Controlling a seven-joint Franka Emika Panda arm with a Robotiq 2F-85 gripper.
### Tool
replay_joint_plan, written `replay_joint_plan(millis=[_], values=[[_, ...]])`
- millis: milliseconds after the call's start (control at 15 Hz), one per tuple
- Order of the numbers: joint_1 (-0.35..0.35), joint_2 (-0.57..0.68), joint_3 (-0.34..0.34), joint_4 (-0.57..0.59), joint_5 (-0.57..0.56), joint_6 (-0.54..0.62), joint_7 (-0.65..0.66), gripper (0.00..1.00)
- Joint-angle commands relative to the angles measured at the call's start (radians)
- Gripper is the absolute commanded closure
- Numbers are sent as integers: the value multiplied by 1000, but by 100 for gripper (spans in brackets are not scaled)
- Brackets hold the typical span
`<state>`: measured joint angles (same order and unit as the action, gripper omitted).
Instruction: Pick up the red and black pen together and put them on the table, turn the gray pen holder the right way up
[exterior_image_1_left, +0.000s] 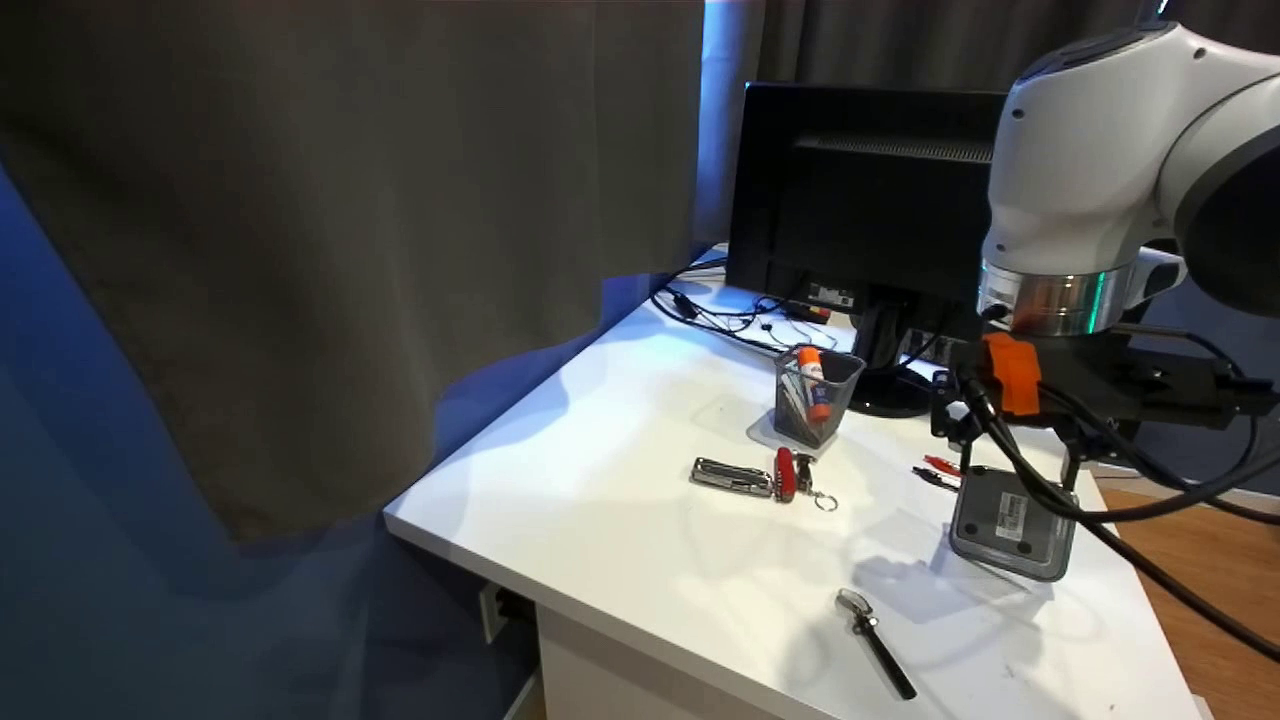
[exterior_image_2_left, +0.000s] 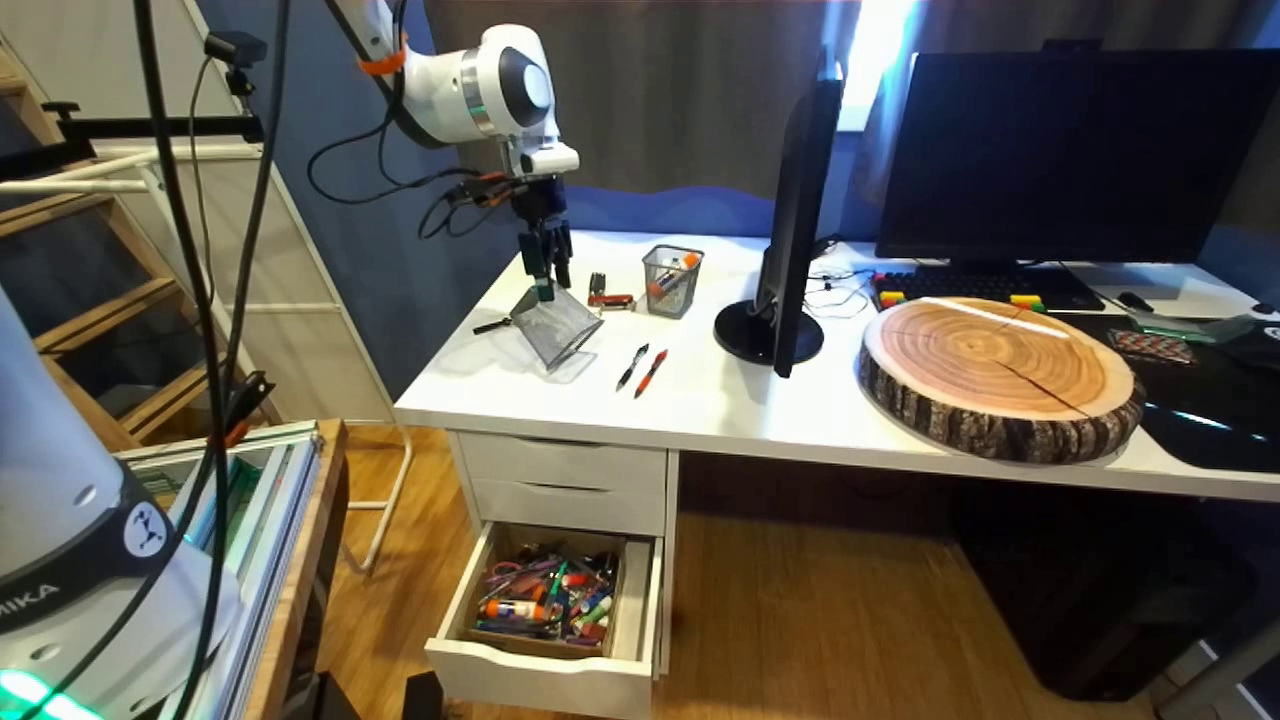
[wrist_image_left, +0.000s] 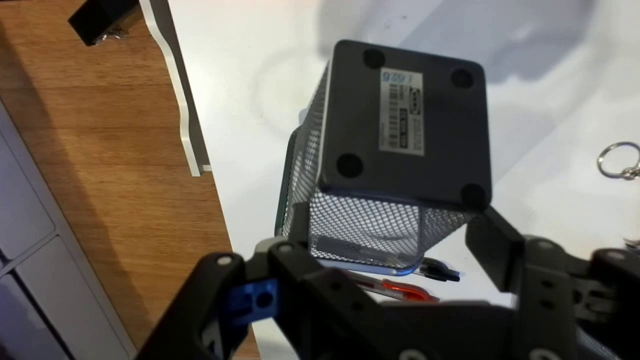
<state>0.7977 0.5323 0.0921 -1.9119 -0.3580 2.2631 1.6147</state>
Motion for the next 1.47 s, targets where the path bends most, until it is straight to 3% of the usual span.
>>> replay_joint_plan(millis=[0, 867, 933, 1000, 1400], values=[[12, 18, 6, 10, -10, -8, 14, 47], [-25, 52, 49, 8, 80, 30, -58, 47], [-27, 48, 50, 5, 89, 36, -65, 18], [-28, 36, 48, -8, 90, 53, -68, 5], [-51, -74, 19, -93, 69, 65, -65, 0]])
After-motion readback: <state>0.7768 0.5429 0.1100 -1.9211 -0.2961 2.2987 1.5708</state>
